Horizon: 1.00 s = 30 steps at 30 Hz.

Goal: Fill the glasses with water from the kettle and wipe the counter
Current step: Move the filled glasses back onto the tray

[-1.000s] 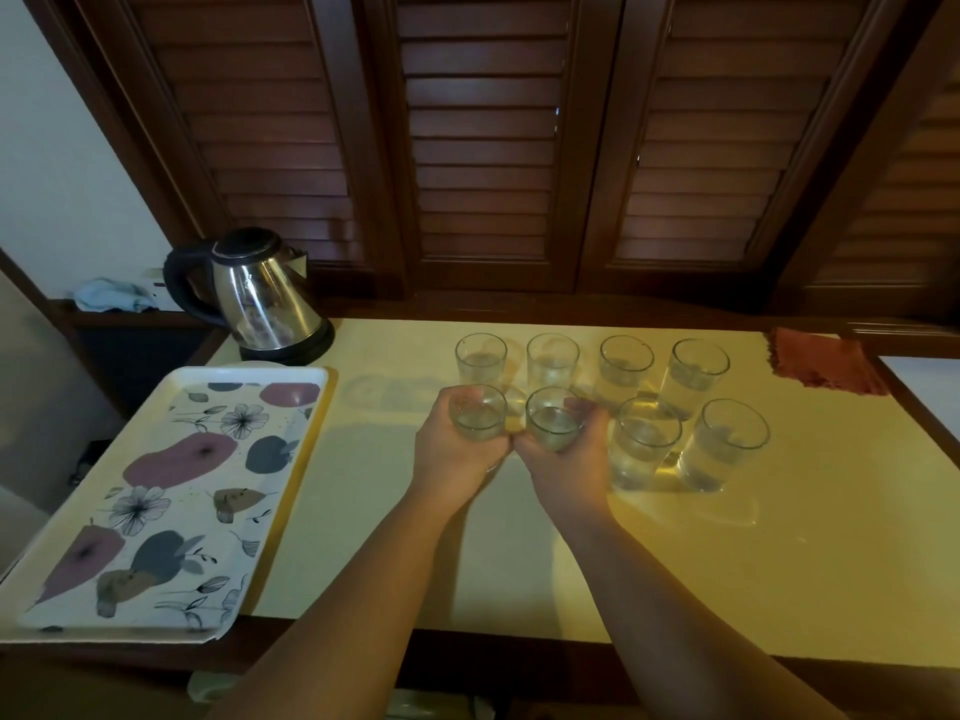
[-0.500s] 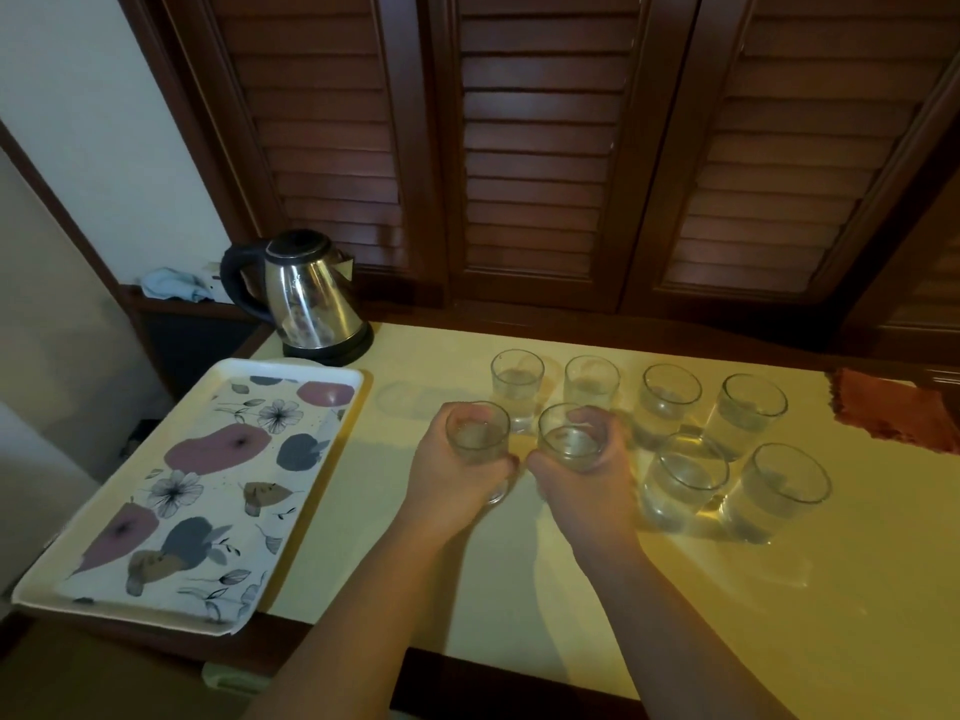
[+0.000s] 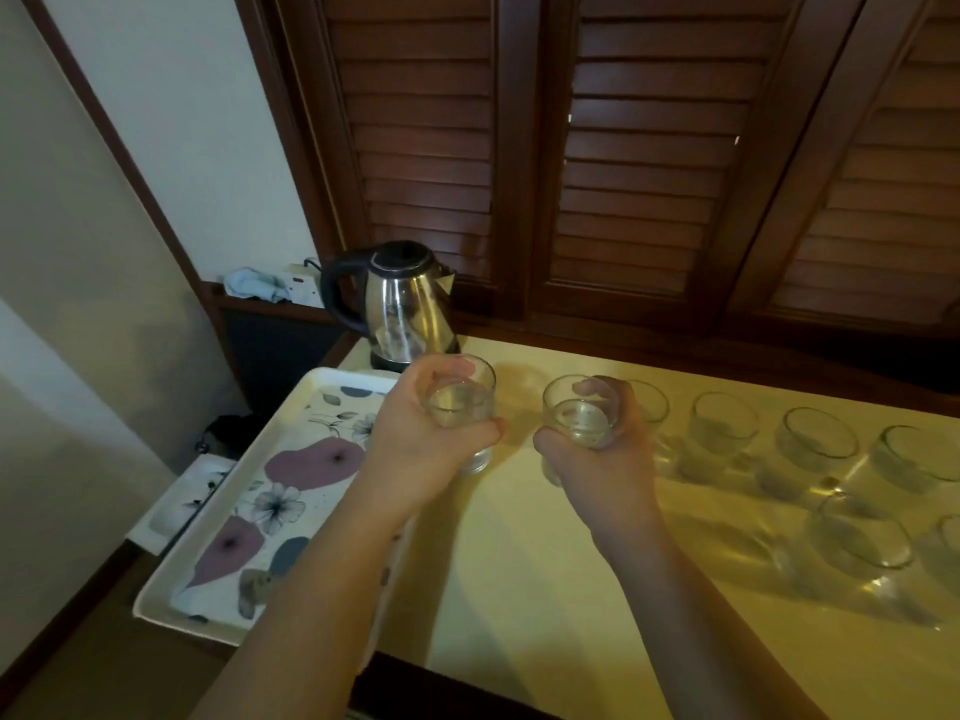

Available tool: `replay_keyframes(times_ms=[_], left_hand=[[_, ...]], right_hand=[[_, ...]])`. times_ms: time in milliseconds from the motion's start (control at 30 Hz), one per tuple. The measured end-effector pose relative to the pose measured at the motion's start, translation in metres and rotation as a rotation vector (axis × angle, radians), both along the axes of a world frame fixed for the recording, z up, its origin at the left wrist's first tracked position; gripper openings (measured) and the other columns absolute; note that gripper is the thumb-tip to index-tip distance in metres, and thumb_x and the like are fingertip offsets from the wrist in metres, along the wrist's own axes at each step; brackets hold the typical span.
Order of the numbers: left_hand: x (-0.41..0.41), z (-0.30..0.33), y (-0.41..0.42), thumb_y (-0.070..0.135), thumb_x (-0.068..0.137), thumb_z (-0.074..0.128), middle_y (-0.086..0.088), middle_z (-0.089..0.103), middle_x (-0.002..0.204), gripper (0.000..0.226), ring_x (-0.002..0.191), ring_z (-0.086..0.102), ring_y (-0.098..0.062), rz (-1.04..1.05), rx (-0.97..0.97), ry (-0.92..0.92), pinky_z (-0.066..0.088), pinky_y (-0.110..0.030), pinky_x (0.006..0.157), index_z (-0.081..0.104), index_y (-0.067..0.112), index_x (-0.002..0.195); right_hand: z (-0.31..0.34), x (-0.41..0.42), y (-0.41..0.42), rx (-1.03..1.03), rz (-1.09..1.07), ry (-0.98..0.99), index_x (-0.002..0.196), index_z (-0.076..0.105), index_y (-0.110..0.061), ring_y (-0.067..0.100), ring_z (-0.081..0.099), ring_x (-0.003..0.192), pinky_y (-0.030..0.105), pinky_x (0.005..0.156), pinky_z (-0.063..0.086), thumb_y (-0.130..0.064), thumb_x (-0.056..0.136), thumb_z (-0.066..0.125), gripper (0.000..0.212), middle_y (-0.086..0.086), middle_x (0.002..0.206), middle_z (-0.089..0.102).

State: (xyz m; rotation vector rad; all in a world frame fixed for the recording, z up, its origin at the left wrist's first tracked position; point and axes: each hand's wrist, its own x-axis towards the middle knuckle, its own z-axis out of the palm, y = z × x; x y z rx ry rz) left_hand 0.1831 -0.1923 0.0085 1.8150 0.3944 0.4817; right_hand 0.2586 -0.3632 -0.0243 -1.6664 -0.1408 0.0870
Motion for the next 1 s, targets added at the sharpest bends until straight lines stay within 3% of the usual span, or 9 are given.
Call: replay_keyframes(times_ms=[200, 267, 333, 467, 600, 700, 800, 900, 1000], left_hand=[[-0.004, 0.015, 0.071, 0.016, 0.070, 0.096, 0.022, 0.066, 0.112, 0.059, 0.102, 0.063, 0.008, 0.057, -0.035, -0.008, 0.057, -0.032, 0.093, 0.066, 0.042, 0.114], [-0.006, 0.016, 0.092, 0.011, 0.073, 0.094, 0.018, 0.066, 0.114, 0.059, 0.100, 0.067, 0.005, 0.068, -0.063, -0.025, 0.060, -0.027, 0.088, 0.066, 0.038, 0.117], [-0.005, 0.015, 0.112, 0.014, 0.075, 0.093, 0.018, 0.067, 0.113, 0.057, 0.097, 0.066, 0.012, 0.071, -0.028, -0.033, 0.057, -0.022, 0.085, 0.066, 0.037, 0.119], [-0.001, 0.006, 0.151, 0.020, 0.071, 0.097, 0.031, 0.067, 0.111, 0.056, 0.104, 0.064, 0.008, 0.081, 0.013, -0.030, 0.053, -0.021, 0.088, 0.066, 0.039, 0.114], [0.006, -0.005, 0.172, 0.015, 0.070, 0.096, 0.023, 0.070, 0.112, 0.056, 0.104, 0.066, 0.004, 0.079, -0.011, -0.032, 0.055, -0.025, 0.091, 0.067, 0.037, 0.113], [0.012, -0.017, 0.183, 0.013, 0.071, 0.095, 0.016, 0.070, 0.114, 0.055, 0.103, 0.063, 0.008, 0.079, -0.034, -0.012, 0.053, -0.022, 0.090, 0.067, 0.035, 0.114], [0.019, -0.029, 0.191, 0.013, 0.072, 0.095, 0.016, 0.070, 0.117, 0.054, 0.104, 0.062, 0.012, 0.073, -0.048, 0.002, 0.051, -0.016, 0.086, 0.068, 0.033, 0.113], [0.026, -0.044, 0.199, 0.010, 0.073, 0.094, 0.014, 0.069, 0.117, 0.053, 0.100, 0.062, 0.012, 0.071, -0.077, 0.016, 0.052, -0.009, 0.072, 0.068, 0.031, 0.115], [0.032, -0.062, 0.205, 0.014, 0.071, 0.095, 0.016, 0.069, 0.117, 0.053, 0.107, 0.063, 0.005, 0.096, -0.060, 0.030, 0.057, -0.022, 0.082, 0.068, 0.033, 0.112]], right_hand=[[0.014, 0.002, 0.071, 0.013, 0.043, 0.003, 0.121, 0.058, -0.040, 0.014, 0.065, 0.094, 0.033, 0.069, 0.057, -0.016, 0.073, 0.090, 0.063, -0.019, 0.109, 0.060], [0.019, 0.001, 0.092, 0.006, 0.064, -0.001, 0.124, 0.057, -0.039, 0.014, 0.063, 0.099, 0.036, 0.076, 0.060, -0.023, 0.066, 0.092, 0.070, -0.020, 0.110, 0.058], [0.023, 0.000, 0.109, 0.018, 0.082, 0.003, 0.124, 0.057, -0.038, 0.013, 0.064, 0.101, 0.038, 0.080, 0.061, -0.031, 0.057, 0.088, 0.075, -0.020, 0.110, 0.059], [0.019, 0.001, 0.142, 0.024, 0.116, -0.021, 0.122, 0.057, -0.032, -0.012, 0.064, 0.086, 0.025, 0.069, 0.056, -0.014, 0.065, 0.094, 0.069, -0.021, 0.101, 0.060], [0.003, 0.006, 0.166, -0.002, 0.090, -0.042, 0.106, 0.060, -0.046, 0.006, 0.071, 0.087, 0.036, 0.070, 0.060, -0.019, 0.059, 0.090, 0.061, -0.021, 0.098, 0.069], [-0.009, 0.010, 0.179, -0.009, 0.088, -0.093, 0.105, 0.062, -0.043, 0.006, 0.071, 0.091, 0.026, 0.069, 0.058, -0.004, 0.070, 0.091, 0.060, -0.015, 0.101, 0.072], [-0.022, 0.013, 0.190, -0.031, 0.084, -0.126, 0.110, 0.065, -0.034, 0.000, 0.068, 0.092, 0.014, 0.069, 0.053, -0.001, 0.072, 0.090, 0.056, -0.012, 0.105, 0.072], [-0.039, 0.021, 0.202, -0.033, 0.083, -0.071, 0.112, 0.065, -0.040, 0.019, 0.073, 0.098, 0.039, 0.078, 0.063, -0.011, 0.070, 0.091, 0.057, -0.006, 0.108, 0.075], [-0.049, 0.025, 0.209, -0.054, 0.065, -0.043, 0.111, 0.064, -0.044, 0.021, 0.074, 0.100, 0.052, 0.082, 0.066, -0.017, 0.068, 0.093, 0.059, -0.008, 0.110, 0.074]])
